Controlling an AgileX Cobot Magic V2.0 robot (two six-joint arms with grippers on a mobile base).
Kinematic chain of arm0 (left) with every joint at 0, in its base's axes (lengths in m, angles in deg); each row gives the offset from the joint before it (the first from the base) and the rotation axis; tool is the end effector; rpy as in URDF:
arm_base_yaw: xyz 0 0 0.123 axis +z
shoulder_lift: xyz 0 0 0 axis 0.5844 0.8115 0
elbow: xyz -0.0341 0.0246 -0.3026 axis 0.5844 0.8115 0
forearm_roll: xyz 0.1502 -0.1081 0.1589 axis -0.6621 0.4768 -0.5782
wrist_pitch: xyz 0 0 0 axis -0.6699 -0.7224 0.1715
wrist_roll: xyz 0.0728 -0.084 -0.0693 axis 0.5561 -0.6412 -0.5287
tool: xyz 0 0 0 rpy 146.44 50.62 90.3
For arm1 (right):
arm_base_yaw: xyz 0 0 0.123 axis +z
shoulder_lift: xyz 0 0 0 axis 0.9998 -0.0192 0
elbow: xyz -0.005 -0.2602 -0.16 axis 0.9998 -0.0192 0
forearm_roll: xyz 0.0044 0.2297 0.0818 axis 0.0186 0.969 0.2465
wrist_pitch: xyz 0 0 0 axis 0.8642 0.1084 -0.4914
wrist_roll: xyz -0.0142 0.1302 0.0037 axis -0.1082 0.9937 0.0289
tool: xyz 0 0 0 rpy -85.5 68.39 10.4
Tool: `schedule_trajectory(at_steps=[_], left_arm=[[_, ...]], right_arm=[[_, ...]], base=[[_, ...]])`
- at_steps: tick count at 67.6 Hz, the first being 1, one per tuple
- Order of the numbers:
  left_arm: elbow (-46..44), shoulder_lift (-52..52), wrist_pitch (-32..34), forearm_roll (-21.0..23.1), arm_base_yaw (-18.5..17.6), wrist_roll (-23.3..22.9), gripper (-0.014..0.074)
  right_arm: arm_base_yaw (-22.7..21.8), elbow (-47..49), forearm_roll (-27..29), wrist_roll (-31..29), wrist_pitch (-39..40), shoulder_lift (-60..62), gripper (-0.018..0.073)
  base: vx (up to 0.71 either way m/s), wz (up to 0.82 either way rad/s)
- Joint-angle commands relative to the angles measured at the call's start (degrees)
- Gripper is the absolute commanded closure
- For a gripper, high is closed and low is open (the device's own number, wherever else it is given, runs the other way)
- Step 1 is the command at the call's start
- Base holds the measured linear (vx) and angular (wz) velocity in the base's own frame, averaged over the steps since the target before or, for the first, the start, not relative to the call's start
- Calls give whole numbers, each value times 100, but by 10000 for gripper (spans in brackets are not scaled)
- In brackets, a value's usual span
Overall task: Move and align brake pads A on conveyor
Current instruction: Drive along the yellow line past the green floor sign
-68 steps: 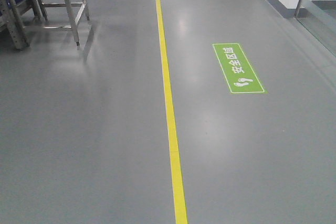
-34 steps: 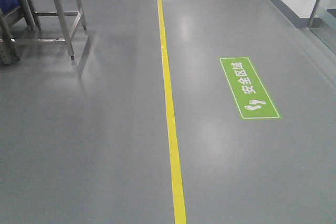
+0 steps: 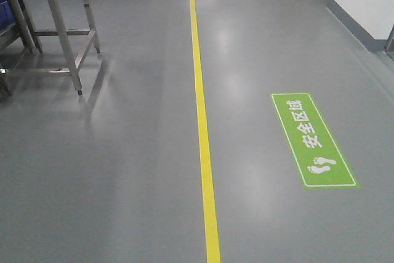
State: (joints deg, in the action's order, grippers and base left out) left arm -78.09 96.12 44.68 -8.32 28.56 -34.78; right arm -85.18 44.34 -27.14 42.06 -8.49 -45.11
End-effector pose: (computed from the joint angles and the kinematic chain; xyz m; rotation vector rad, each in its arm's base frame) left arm 0.0580 -0.0108 0.2763 0.0933 1.6815 -0.1459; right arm 0.0627 0.0070 0.2515 -0.1618 1.7289 -0.0079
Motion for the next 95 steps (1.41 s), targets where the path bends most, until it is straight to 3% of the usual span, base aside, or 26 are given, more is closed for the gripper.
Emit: schedule_trajectory(at_steps=[1, 95], left_arm=[[-134, 79, 465, 45, -23, -20, 297], [-134, 79, 467, 45, -23, -20, 297]], right_arm=[[-23, 153, -33, 0, 401, -64, 92], [-23, 153, -33, 0, 401, -64, 92]], base=[[69, 2], [68, 1]])
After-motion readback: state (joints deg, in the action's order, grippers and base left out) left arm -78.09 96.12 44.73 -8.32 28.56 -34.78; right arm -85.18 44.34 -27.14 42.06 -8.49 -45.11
